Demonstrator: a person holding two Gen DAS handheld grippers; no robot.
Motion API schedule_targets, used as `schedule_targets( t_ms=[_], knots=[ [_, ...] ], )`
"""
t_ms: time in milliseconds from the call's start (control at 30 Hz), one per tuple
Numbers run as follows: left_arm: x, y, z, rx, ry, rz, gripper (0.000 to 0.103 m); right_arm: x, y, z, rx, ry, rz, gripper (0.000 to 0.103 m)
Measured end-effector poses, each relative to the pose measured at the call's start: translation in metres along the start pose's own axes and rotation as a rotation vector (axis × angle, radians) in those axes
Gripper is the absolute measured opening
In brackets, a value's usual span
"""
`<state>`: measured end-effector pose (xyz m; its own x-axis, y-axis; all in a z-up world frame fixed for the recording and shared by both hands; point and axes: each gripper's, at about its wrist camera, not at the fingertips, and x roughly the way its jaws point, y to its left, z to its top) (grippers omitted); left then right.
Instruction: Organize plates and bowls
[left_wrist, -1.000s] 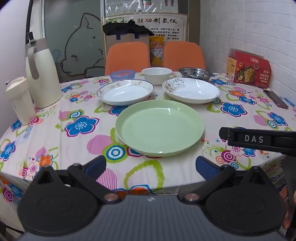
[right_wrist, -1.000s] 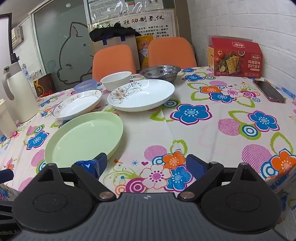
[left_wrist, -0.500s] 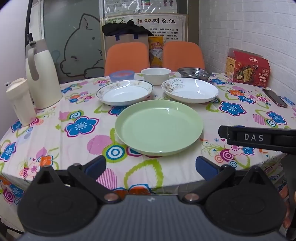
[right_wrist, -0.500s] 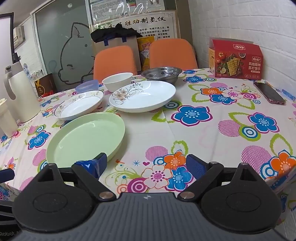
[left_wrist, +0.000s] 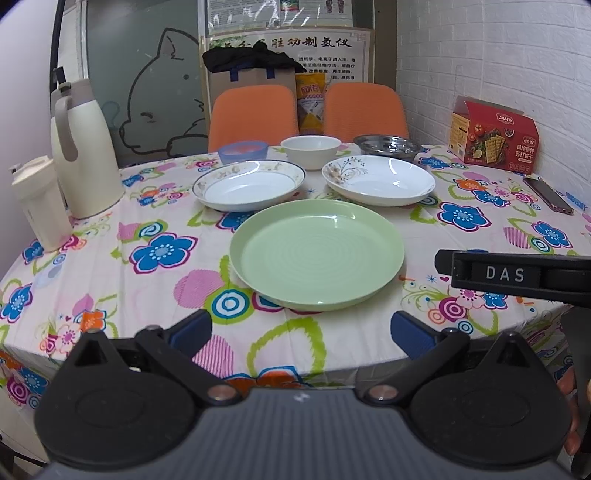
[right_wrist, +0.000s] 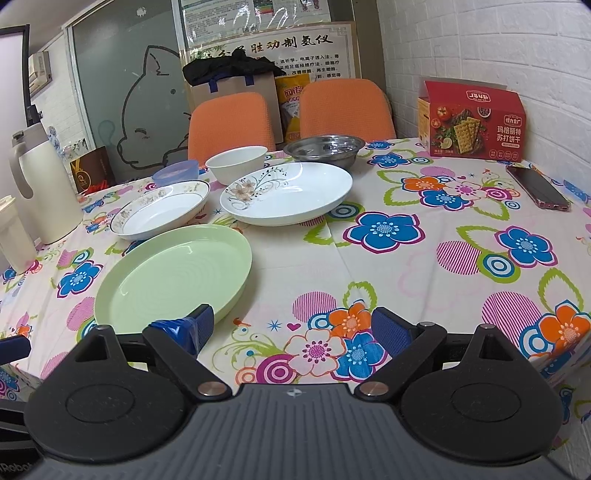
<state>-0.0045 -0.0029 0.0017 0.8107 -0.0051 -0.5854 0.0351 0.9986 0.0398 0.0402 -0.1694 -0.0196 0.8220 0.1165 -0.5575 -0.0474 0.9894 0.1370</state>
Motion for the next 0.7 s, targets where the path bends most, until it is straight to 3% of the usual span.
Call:
schedule_targets(
  t_ms=[700],
  knots=[
    [0.0005, 0.0018, 0.0022, -0.002, 0.004, -0.003, 0.103, 0.0026, 0.0018, -0.0013, -0.009, -0.003, 0.004, 0.08]
  ],
)
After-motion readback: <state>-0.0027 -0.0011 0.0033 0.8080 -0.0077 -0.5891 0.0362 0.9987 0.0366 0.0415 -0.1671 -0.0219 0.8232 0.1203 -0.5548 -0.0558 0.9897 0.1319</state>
